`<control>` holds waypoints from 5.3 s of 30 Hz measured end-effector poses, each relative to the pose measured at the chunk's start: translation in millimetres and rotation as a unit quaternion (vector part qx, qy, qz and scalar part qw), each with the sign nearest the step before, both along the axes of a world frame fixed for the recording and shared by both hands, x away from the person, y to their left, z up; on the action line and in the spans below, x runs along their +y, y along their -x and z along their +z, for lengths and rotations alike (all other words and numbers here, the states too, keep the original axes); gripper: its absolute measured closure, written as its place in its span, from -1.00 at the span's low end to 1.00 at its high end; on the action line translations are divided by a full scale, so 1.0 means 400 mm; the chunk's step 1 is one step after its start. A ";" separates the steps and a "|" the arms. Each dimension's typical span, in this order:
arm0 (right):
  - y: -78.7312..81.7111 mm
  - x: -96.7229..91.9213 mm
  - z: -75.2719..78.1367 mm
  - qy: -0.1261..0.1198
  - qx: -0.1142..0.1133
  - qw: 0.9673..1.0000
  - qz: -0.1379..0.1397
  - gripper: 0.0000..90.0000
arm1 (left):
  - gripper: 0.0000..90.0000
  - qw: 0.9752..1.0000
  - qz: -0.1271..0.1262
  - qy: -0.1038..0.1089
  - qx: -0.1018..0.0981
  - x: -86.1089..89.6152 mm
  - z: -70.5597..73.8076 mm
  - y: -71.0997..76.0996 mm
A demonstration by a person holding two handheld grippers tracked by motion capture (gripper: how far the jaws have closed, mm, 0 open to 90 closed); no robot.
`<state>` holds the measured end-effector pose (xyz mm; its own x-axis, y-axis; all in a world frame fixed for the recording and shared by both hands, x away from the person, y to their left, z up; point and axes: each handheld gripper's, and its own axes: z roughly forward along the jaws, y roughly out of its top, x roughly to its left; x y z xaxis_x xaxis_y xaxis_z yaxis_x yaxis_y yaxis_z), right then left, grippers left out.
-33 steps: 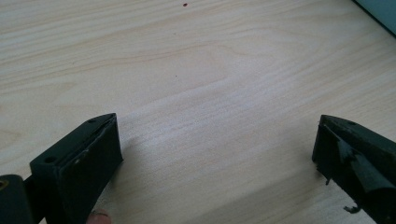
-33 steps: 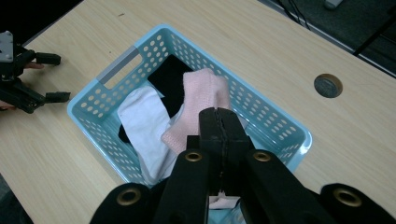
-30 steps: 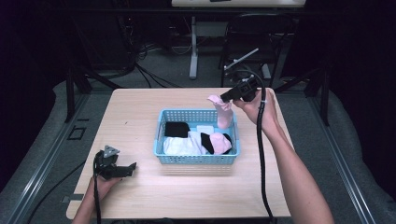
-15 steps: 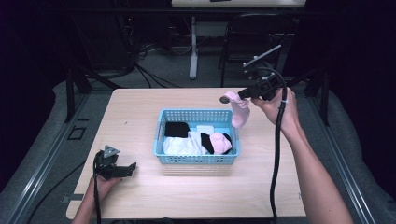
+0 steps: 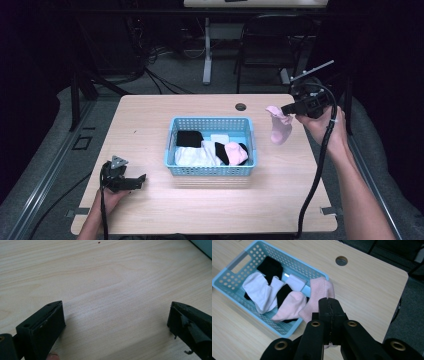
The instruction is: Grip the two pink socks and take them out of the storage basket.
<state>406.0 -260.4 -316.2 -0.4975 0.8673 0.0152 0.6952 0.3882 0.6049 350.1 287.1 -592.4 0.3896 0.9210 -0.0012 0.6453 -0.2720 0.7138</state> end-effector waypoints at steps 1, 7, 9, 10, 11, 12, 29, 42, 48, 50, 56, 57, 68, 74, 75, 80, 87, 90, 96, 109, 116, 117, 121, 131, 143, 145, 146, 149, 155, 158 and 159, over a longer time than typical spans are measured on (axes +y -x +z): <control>0.002 -0.010 -0.008 0.000 0.002 1.000 -0.005 1.00 | -0.97 1.000 0.000 0.000 0.000 0.000 0.000 0.000; 0.002 -0.058 -0.072 0.013 0.022 0.999 -0.024 1.00 | -0.97 1.000 0.000 0.000 -0.001 0.000 0.000 -0.001; 0.000 -0.072 -0.100 0.004 0.027 0.999 -0.033 1.00 | -0.97 1.000 -0.001 -0.001 -0.001 0.000 0.000 -0.001; -0.004 -0.082 -0.134 0.003 0.032 0.999 -0.038 1.00 | -0.97 1.000 0.000 0.000 -0.001 0.000 0.000 -0.001; -0.005 -0.084 -0.147 0.001 0.036 0.999 -0.038 1.00 | -0.97 1.000 0.000 0.000 -0.001 0.000 0.000 -0.001; -0.006 -0.087 -0.165 0.002 0.040 0.998 -0.040 1.00 | -0.97 1.000 -0.001 -0.001 0.000 0.000 0.000 -0.001; -0.025 -0.085 -0.428 0.015 0.131 0.990 -0.049 1.00 | -0.98 1.000 -0.002 0.000 0.000 0.000 0.000 -0.002; -0.020 -0.088 -0.416 -0.040 0.132 0.990 -0.030 -0.12 | -0.98 1.000 -0.005 -0.001 0.001 0.000 0.000 -0.003; -0.001 -0.092 -0.362 -0.073 0.098 0.992 -0.020 -0.78 | -0.98 1.000 -0.005 -0.001 0.000 0.000 0.000 -0.004; 0.005 -0.092 -0.344 -0.082 0.083 0.993 -0.014 -0.91 | -0.98 1.000 -0.005 -0.001 0.000 0.000 0.000 -0.004; 0.023 -0.064 -0.288 -0.085 0.058 0.995 0.009 -1.00 | -0.98 1.000 -0.006 -0.001 -0.001 0.000 0.000 -0.004; 0.025 -0.056 -0.283 -0.085 0.053 0.995 0.010 -1.00 | -0.98 1.000 -0.006 -0.001 -0.001 0.000 0.000 -0.004; 0.021 0.104 -0.233 -0.053 0.052 0.994 0.077 -1.00 | -0.98 1.000 -0.007 -0.002 0.001 0.000 0.000 -0.004; 0.004 0.172 -0.238 -0.043 0.061 0.992 0.097 -1.00 | -0.98 1.000 -0.006 -0.001 0.000 0.000 0.000 -0.004; 0.000 0.184 -0.241 -0.039 0.063 0.992 0.101 -1.00 | -0.98 1.000 -0.006 -0.001 -0.001 0.000 0.000 -0.004; -0.023 0.258 -0.280 -0.021 0.091 0.988 0.120 -0.97 | -0.98 1.000 -0.006 -0.001 -0.001 0.000 0.000 -0.005; -0.046 0.301 -0.340 -0.006 0.120 0.985 0.126 -0.90 | -0.98 1.000 -0.007 -0.001 0.001 0.000 0.000 -0.005; -0.062 0.312 -0.378 0.012 0.137 0.983 0.121 -0.83 | -0.98 1.000 -0.006 -0.001 -0.001 0.000 0.000 -0.005; -0.081 0.332 -0.431 0.038 0.153 0.982 0.102 -0.66 | -0.98 1.000 -0.006 0.000 -0.001 0.000 -0.001 -0.005; -0.109 0.333 -0.483 0.077 0.181 0.977 0.081 -0.20 | -0.98 1.000 -0.006 0.000 -0.001 0.000 -0.001 -0.005; -0.119 0.328 -0.495 0.074 0.187 0.977 0.076 0.22 | -0.98 1.000 -0.007 0.000 -0.001 0.000 -0.001 -0.005; -0.119 0.328 -0.495 0.074 0.187 0.977 0.076 0.22 | -0.98 1.000 -0.007 0.000 -0.001 0.000 -0.001 -0.005; -0.120 0.328 -0.501 0.074 0.191 0.976 0.068 0.61 | -0.98 1.000 -0.006 0.000 -0.001 0.000 -0.001 -0.005; -0.110 0.325 -0.483 0.072 0.181 0.978 0.074 0.96 | -0.98 1.000 -0.007 0.000 0.001 0.000 0.000 -0.005; -0.086 0.312 -0.391 0.043 0.138 0.986 0.082 0.97 | -0.98 1.000 -0.007 0.000 -0.001 -0.001 -0.001 -0.006; -0.082 0.311 -0.372 0.043 0.135 0.986 0.084 0.97 | -0.98 1.000 -0.007 0.000 0.000 -0.001 -0.001 -0.006; -0.078 0.310 -0.355 0.036 0.124 0.988 0.087 0.97 | -0.98 1.000 -0.007 0.000 -0.001 -0.001 -0.001 -0.006; -0.073 0.311 -0.333 0.032 0.116 0.989 0.088 0.97 | -0.98 1.000 -0.007 0.000 -0.001 -0.001 -0.001 -0.006; -0.067 0.314 -0.279 0.027 0.097 0.990 0.095 0.97 | -0.98 1.000 -0.007 0.000 0.001 0.000 0.000 -0.006; -0.062 0.314 -0.245 0.022 0.083 0.992 0.094 0.97 | -0.98 1.000 -0.007 0.001 -0.001 -0.001 -0.001 -0.006; -0.062 0.314 -0.245 0.022 0.083 0.992 0.094 0.97 | -0.98 1.000 -0.007 0.000 -0.001 -0.001 -0.001 -0.006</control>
